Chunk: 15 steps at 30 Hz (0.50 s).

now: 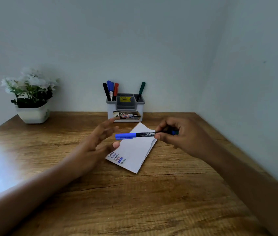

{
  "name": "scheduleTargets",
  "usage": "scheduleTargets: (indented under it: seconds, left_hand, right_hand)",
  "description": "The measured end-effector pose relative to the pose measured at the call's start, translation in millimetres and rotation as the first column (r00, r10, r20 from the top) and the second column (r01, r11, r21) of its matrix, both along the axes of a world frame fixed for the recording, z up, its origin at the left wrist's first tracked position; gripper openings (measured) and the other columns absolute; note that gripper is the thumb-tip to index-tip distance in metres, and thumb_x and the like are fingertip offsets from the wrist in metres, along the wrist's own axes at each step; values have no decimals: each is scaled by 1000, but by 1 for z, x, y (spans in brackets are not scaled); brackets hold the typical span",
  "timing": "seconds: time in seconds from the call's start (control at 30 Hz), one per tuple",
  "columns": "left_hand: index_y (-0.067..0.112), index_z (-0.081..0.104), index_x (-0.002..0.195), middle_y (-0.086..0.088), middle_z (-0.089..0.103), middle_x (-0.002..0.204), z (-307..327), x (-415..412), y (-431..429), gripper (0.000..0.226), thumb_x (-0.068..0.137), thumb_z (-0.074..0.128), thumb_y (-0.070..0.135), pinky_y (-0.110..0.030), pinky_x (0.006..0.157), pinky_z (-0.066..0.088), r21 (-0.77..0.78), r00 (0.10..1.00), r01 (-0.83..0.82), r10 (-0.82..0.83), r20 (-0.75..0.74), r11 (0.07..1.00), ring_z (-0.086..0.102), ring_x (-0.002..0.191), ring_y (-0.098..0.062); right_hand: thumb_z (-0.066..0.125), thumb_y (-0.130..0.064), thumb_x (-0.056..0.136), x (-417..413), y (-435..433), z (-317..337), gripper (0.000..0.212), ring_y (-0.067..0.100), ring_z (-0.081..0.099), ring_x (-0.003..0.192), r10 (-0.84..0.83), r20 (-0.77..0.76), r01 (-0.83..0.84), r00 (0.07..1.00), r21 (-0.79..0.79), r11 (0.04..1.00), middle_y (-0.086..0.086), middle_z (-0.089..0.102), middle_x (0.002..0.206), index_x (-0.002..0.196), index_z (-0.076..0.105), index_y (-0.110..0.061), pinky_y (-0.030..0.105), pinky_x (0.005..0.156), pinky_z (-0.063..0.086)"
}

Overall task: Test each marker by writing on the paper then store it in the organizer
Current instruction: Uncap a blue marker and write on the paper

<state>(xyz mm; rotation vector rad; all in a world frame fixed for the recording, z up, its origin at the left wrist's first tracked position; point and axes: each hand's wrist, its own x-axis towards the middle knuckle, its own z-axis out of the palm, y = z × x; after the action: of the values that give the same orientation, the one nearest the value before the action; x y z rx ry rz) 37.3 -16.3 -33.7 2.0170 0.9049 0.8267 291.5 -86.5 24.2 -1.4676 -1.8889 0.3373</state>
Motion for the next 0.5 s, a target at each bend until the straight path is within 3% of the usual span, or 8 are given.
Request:
scheduleTargets:
  seconds: [0.13,0.2,0.27,0.37,0.5]
  left_hand:
    - [48,55,119,19,70,109,5,5,-7,37,82,54,52,-29,80,52,83,999,-21,18,30,996,67,97,-4]
    - [35,65,106,12,74,94,10,9,-13,28,81,54,40,-26,65,54,76,998,-35,31,56,997,69,77,-5]
    - [26,69,95,6,74,83,15,11,-18,22,80,56,35,-24,53,52,49,992,-62,56,115,997,66,64,-7]
    - [21,70,89,1,74,74,22,15,-27,20,75,62,33,-24,45,48,-27,984,-53,57,168,998,63,55,-9]
    - [13,71,85,-2,70,64,26,20,-39,25,72,64,34,-25,43,46,-66,987,0,11,162,998,59,48,-12]
  right_hand:
    - [71,-23,80,-4,0,-6,6,3,61,61,49,-134,-53,990,-31,998,-10,66,70,84,67,-25,18,49,50]
    - [73,-20,78,-7,-1,-5,7,3,61,60,68,-236,-78,969,-32,996,-8,67,71,83,68,-22,20,50,50]
    - [75,-15,73,-12,-4,-2,11,7,62,59,85,-440,-112,894,-37,993,-3,69,71,82,69,-17,23,50,51]
    - [74,-15,66,-26,-8,-5,13,9,63,59,80,-684,-193,725,-91,977,0,70,71,78,71,-18,24,50,52]
    - [73,-18,65,-47,-12,-17,10,10,64,60,81,-731,-257,677,-131,957,0,70,67,75,72,-20,24,53,54]
